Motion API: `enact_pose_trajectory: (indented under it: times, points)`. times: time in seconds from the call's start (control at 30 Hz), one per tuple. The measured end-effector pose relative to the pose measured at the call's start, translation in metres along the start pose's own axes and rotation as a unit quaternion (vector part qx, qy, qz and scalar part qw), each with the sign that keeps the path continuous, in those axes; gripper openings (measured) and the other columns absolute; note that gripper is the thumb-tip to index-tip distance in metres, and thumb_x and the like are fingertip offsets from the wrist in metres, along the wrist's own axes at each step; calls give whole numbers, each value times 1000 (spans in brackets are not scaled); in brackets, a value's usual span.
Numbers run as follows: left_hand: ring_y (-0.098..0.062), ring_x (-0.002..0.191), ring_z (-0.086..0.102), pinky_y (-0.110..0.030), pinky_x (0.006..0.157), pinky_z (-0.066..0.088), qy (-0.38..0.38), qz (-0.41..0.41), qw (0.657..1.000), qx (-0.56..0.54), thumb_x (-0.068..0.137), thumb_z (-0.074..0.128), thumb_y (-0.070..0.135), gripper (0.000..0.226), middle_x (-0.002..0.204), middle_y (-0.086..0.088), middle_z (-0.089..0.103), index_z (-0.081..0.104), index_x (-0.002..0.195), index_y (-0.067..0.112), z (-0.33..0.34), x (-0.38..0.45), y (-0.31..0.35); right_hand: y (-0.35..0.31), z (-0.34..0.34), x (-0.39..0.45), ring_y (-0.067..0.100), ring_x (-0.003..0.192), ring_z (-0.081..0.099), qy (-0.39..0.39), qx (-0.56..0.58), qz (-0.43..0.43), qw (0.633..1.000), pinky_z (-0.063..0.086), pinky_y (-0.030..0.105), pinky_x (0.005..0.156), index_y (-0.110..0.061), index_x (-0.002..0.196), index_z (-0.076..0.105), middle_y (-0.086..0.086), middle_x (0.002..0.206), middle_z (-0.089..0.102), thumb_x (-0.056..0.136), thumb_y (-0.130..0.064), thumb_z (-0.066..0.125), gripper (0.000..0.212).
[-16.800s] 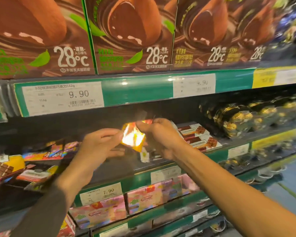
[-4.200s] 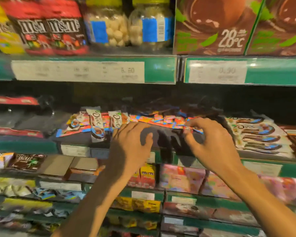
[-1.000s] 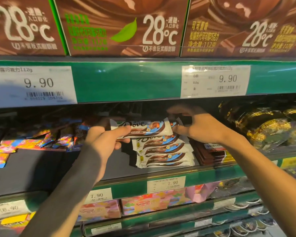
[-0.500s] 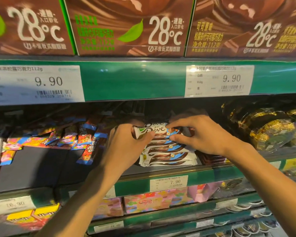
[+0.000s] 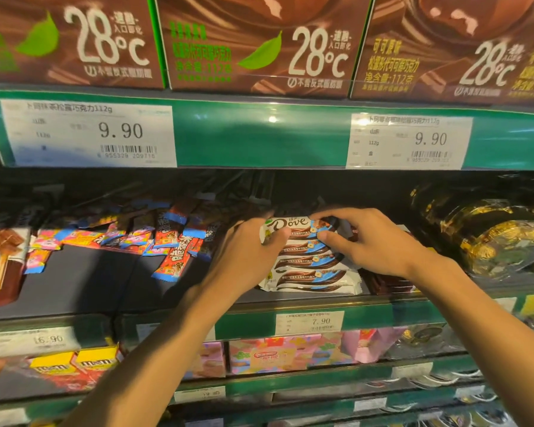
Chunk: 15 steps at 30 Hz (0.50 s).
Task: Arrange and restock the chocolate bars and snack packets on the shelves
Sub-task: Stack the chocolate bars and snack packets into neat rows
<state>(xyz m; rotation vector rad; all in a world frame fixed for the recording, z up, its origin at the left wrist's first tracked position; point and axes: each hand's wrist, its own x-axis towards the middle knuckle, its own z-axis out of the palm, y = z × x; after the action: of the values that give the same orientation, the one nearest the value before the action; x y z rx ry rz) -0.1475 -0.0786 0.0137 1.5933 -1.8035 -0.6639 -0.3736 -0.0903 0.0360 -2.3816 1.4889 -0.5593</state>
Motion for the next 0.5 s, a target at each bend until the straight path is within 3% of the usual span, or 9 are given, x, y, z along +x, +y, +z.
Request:
enact_pose_trajectory:
  times: [0.07,0.1,0.17,0.33,0.4,0.43,0.5]
  points:
    - [-15,90,62,-24,64,43,-19,-4,1000,-4,96,46,52,36,109,-6,68,60,101,20,2,3,1,1,0,0,7,104,64,2,11,8,1000,58,36,85,-36,128,58,-15,119,66,92,-50,56,39]
    - [-16,99,60,-24,73,45,-34,-3,999,3,97,44,51,37,121,-6,64,59,113,21,4,2,2,-1,0,0,6,104,64,3,18,10,1000,58,35,86,-34,128,60,-15,119,66,91,-51,56,41]
    - [-19,127,47,-29,96,39,-58,1,998,23,100,38,51,52,143,-4,46,40,145,26,6,0,4,-4,0,-1,4,103,64,6,29,13,999,59,33,84,-32,126,62,-15,117,66,87,-58,54,47]
    - [-22,146,18,-47,118,22,-98,-3,993,67,102,24,53,58,158,-1,24,17,154,29,2,-6,11,-12,1,-1,1,87,66,14,22,9,1000,58,26,71,-32,116,64,-13,111,68,84,-66,44,51]
    - [-23,143,24,-48,116,24,-107,-7,990,88,102,22,55,58,154,-5,32,26,152,27,-4,-7,14,-13,1,-1,-6,81,63,19,7,7,1000,53,16,64,-32,116,64,-14,109,68,86,-63,44,47]
    - [-24,134,37,-45,109,32,-104,-16,991,83,102,22,56,57,142,-8,46,41,143,23,-9,-7,15,-13,0,-1,-9,81,60,22,0,6,1000,48,12,62,-31,116,64,-15,108,67,86,-62,44,47]
    - [-22,98,60,-34,81,45,-88,-28,994,54,101,27,57,53,99,-5,65,64,107,19,-21,-2,16,-14,0,0,-10,84,58,30,-13,7,999,44,8,64,-30,118,64,-15,110,66,87,-62,44,49]
